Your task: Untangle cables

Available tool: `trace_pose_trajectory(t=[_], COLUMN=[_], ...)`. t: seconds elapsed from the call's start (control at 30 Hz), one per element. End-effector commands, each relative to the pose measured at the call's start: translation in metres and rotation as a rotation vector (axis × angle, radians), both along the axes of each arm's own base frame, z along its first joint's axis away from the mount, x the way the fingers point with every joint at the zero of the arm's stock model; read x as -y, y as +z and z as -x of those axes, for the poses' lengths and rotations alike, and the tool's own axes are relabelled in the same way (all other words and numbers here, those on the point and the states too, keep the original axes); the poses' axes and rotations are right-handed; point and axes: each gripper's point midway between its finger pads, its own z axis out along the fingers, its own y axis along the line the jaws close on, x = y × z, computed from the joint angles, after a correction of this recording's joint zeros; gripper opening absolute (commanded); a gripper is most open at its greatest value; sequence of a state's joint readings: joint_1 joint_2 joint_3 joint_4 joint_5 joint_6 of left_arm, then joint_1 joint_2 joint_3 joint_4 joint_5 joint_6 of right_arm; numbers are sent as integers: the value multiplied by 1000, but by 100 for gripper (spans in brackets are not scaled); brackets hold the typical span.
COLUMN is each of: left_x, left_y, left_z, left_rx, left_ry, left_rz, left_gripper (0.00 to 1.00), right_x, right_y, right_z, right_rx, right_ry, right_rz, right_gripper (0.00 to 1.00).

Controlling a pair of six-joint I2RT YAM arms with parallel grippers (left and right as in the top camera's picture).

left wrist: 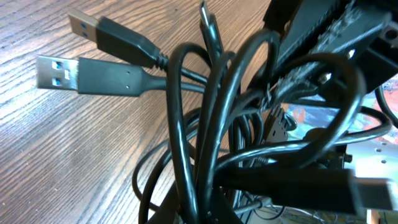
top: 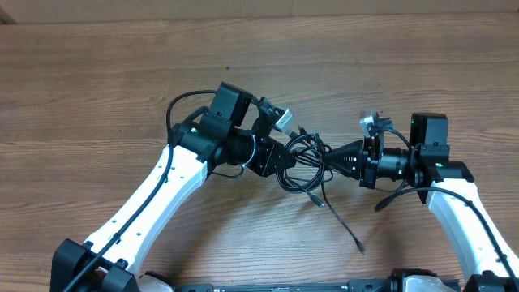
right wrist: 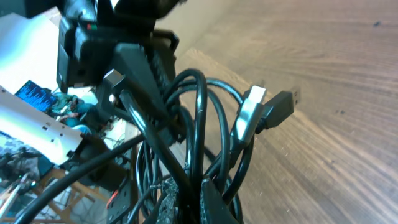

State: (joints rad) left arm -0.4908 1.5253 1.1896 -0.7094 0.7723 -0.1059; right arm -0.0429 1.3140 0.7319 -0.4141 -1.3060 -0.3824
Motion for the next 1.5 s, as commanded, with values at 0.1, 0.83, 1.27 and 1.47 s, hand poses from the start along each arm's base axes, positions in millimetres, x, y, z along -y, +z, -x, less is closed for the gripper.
trace_pose_trajectory(t=[0.1, 0.83, 1.27, 1.47], left_x=[-5, -14, -5, 1], left_y=[-5, -15, -12, -15], left_z=[2, 10, 32, 39], left_rx=[9, -30, -50, -32], left_ry=[19, 19, -77, -105], left_rz=[-65, -123, -94, -114], left_gripper=[4, 5, 4, 4], right_x=[-5, -4, 7, 8], right_y=[23, 86, 111, 111], right_z=[-7, -34, -68, -69], right_rx=[-57, 66, 167, 198], right_ry=[14, -11, -216, -219], right_rz=[-85, -173, -199, -188], right_gripper=[4, 4, 4, 4])
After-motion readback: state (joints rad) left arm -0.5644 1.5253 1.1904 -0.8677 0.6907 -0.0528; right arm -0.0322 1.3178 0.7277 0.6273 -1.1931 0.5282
